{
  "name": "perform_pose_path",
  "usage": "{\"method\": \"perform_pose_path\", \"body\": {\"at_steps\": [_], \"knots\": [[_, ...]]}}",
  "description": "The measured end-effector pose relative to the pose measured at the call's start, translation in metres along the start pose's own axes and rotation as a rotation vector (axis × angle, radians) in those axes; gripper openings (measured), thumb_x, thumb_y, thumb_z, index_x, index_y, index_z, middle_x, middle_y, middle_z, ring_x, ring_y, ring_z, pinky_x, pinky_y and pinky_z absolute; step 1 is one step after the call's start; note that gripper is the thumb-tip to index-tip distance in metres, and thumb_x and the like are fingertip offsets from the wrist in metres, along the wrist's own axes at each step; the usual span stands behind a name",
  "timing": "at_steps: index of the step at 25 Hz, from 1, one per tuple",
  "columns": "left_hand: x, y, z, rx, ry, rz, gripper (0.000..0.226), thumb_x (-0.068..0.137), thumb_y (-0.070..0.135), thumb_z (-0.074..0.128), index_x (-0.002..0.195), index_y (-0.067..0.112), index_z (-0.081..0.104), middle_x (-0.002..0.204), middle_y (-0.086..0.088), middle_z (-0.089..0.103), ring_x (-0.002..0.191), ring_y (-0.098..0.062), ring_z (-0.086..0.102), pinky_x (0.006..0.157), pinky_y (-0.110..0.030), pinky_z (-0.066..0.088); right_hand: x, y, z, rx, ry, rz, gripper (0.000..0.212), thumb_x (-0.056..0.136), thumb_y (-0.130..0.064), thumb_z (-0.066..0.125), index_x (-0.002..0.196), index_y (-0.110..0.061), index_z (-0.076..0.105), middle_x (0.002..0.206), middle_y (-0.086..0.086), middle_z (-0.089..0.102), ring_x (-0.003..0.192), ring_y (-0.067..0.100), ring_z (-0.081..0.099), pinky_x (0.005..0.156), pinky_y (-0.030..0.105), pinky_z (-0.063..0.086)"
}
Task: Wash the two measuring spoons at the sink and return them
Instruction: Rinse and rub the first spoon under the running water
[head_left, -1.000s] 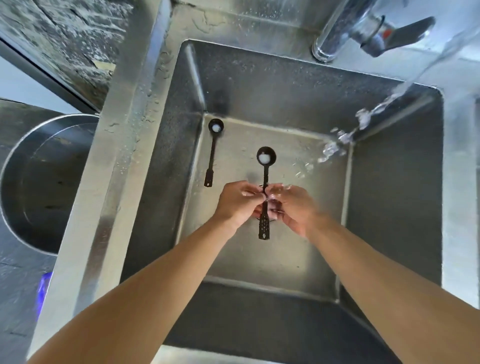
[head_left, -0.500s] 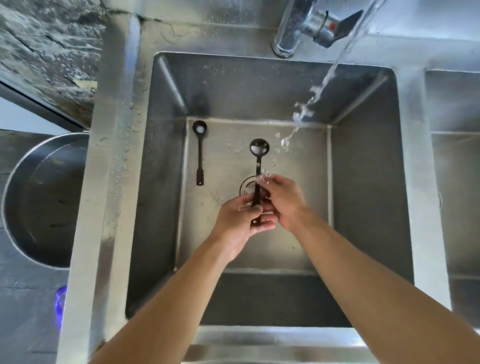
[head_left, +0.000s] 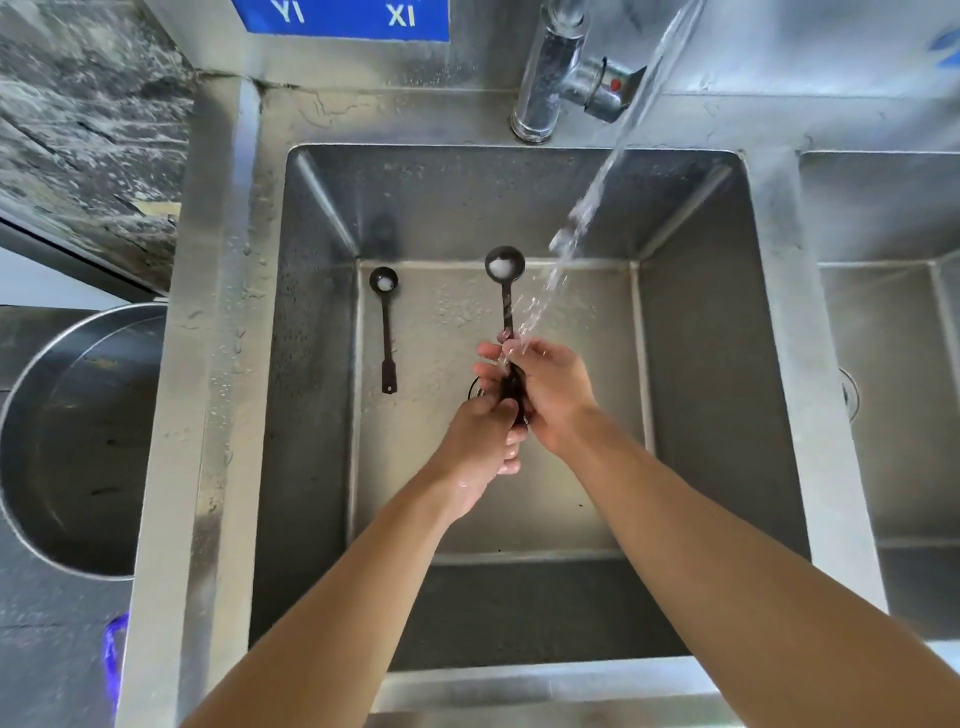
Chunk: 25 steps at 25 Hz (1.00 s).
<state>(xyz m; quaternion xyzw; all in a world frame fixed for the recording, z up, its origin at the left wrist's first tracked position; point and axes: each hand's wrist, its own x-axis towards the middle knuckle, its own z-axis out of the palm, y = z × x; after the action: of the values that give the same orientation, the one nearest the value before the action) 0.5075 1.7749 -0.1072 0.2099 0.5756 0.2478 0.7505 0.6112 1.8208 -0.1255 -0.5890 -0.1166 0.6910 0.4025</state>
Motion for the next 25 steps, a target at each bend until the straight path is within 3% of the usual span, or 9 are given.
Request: {"method": "perform_pose_path", "body": {"at_steps": [4, 8, 10, 12, 15, 17, 19, 21, 25], "knots": [[-0.004, -0.002, -0.001, -0.037, -0.057, 0.018, 0.026, 0.104, 0.009, 0.036, 0.084, 0.008, 0.053, 0.061, -0.007, 0.052, 0.046, -0.015, 0.029, 0.045, -0.027, 0.025, 0.000, -0.001, 0.000, -0.032, -0.005, -0.030, 0.013, 0.100, -0.008, 0.056, 0.098, -0.003, 0.068, 0.097, 0.015, 0.078, 0.075, 0.030, 0.074, 0.065, 0.038, 0.059], [-0.004, 0.004, -0.016, 0.187, -0.024, 0.002, 0.047, 0.101, 0.034, 0.046, 0.080, -0.001, 0.069, 0.063, -0.023, 0.067, 0.040, -0.023, 0.044, 0.041, -0.025, 0.035, -0.007, 0.001, -0.003, -0.098, -0.006, -0.055, 0.013, 0.099, -0.013, 0.060, 0.097, -0.006, 0.071, 0.095, 0.013, 0.078, 0.069, 0.026, 0.072, 0.068, 0.044, 0.058], [-0.004, 0.005, -0.021, 0.254, 0.036, 0.021, 0.056, 0.094, 0.044, 0.044, 0.074, -0.002, 0.070, 0.063, -0.025, 0.068, 0.040, -0.023, 0.048, 0.040, -0.025, 0.032, -0.012, 0.000, -0.004, -0.118, -0.005, -0.084, 0.014, 0.100, -0.013, 0.060, 0.100, -0.003, 0.071, 0.093, 0.012, 0.078, 0.062, 0.023, 0.071, 0.057, 0.035, 0.058], [-0.002, 0.003, -0.022, 0.279, 0.193, 0.101, 0.052, 0.089, 0.039, 0.042, 0.074, -0.002, 0.070, 0.058, -0.020, 0.066, 0.039, -0.020, 0.047, 0.042, -0.026, 0.031, -0.017, -0.002, -0.004, -0.137, -0.010, -0.092, 0.016, 0.100, -0.013, 0.060, 0.101, -0.002, 0.070, 0.089, 0.012, 0.078, 0.059, 0.022, 0.068, 0.050, 0.032, 0.055], [0.011, 0.013, -0.018, 0.110, 0.237, 0.140, 0.038, 0.095, 0.025, 0.041, 0.089, 0.001, 0.070, 0.064, -0.012, 0.067, 0.049, -0.020, 0.059, 0.049, -0.030, 0.047, -0.024, -0.003, -0.005, -0.164, -0.024, -0.098, 0.021, 0.099, -0.016, 0.062, 0.094, 0.001, 0.073, 0.070, 0.016, 0.070, 0.046, 0.023, 0.055, 0.043, 0.029, 0.046], [0.019, 0.023, -0.011, -0.130, 0.148, 0.118, 0.044, 0.103, 0.035, 0.039, 0.095, 0.004, 0.070, 0.066, -0.011, 0.065, 0.052, -0.024, 0.062, 0.052, -0.034, 0.053, -0.030, -0.002, -0.006, -0.156, -0.036, -0.115, 0.023, 0.099, -0.015, 0.062, 0.088, 0.001, 0.074, 0.066, 0.014, 0.066, 0.043, 0.020, 0.048, 0.038, 0.026, 0.039], [0.025, 0.028, -0.002, -0.194, 0.115, 0.118, 0.049, 0.105, 0.044, 0.037, 0.103, 0.005, 0.067, 0.072, -0.014, 0.068, 0.047, -0.027, 0.055, 0.044, -0.036, 0.050, -0.037, 0.002, -0.009, -0.187, -0.034, -0.121, 0.025, 0.099, -0.014, 0.061, 0.082, -0.003, 0.076, 0.064, 0.012, 0.065, 0.043, 0.018, 0.048, 0.036, 0.026, 0.037], [0.024, 0.025, 0.007, -0.137, 0.121, 0.140, 0.037, 0.107, 0.036, 0.039, 0.109, 0.006, 0.061, 0.093, -0.018, 0.076, 0.043, -0.028, 0.054, 0.039, -0.033, 0.046, -0.045, 0.005, -0.013, -0.208, -0.018, -0.106, 0.026, 0.098, -0.013, 0.060, 0.080, -0.004, 0.075, 0.060, 0.013, 0.060, 0.044, 0.019, 0.048, 0.037, 0.028, 0.036], [0.016, 0.013, 0.017, -0.138, 0.127, 0.116, 0.037, 0.108, 0.031, 0.039, 0.089, 0.009, 0.061, 0.090, -0.022, 0.076, 0.037, -0.025, 0.048, 0.036, -0.031, 0.045, -0.060, 0.009, -0.023, -0.205, -0.020, -0.085, 0.024, 0.098, -0.007, 0.056, 0.085, -0.004, 0.076, 0.064, 0.013, 0.054, 0.045, 0.016, 0.045, 0.039, 0.029, 0.035]]}}
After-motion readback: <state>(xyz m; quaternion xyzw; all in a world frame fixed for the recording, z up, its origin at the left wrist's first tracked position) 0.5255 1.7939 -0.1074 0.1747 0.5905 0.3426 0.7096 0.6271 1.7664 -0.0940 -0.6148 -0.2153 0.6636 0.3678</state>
